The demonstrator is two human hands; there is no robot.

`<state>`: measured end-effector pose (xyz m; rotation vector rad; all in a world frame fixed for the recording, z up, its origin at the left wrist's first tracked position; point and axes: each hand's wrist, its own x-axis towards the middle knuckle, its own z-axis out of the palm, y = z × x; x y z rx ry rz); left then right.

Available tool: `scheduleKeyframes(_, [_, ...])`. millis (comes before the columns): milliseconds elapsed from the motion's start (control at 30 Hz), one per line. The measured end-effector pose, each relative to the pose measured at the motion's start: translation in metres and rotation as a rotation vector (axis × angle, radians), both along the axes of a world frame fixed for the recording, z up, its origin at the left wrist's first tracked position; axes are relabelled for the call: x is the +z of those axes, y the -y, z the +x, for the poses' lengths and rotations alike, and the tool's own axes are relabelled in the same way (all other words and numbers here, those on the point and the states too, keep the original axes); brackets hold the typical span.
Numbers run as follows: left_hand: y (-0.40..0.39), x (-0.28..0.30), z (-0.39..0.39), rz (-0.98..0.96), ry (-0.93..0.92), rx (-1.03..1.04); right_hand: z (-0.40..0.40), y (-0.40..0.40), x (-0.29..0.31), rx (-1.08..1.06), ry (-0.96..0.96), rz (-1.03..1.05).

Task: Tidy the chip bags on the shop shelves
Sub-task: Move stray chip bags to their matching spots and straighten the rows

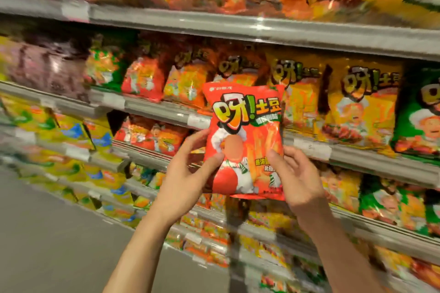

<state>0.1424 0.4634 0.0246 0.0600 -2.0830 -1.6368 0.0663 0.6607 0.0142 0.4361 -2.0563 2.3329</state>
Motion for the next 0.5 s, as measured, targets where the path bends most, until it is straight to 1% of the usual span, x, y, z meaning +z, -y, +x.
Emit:
scheduleKeyframes(200, [0.099, -0.001, -0.022, 0.009, 0.01, 0.046, -0.037, 0.101, 0.002, 0.039, -0.032, 0.013])
scheduleKeyframes(333, [0.169, 0.005, -0.046, -0.029, 0.027, 0.085, -0.062, 0.169, 0.003, 0.074, -0.086, 0.012])
scheduleKeyframes(433, [0.22, 0.018, -0.059, -0.08, 0.043, 0.082, -0.075, 0.218, 0.008, 0.058, -0.127, 0.006])
scheduleKeyframes(500, [0.252, 0.022, -0.069, -0.092, 0.048, 0.078, -0.087, 0.249, 0.011, 0.052, -0.134, 0.046])
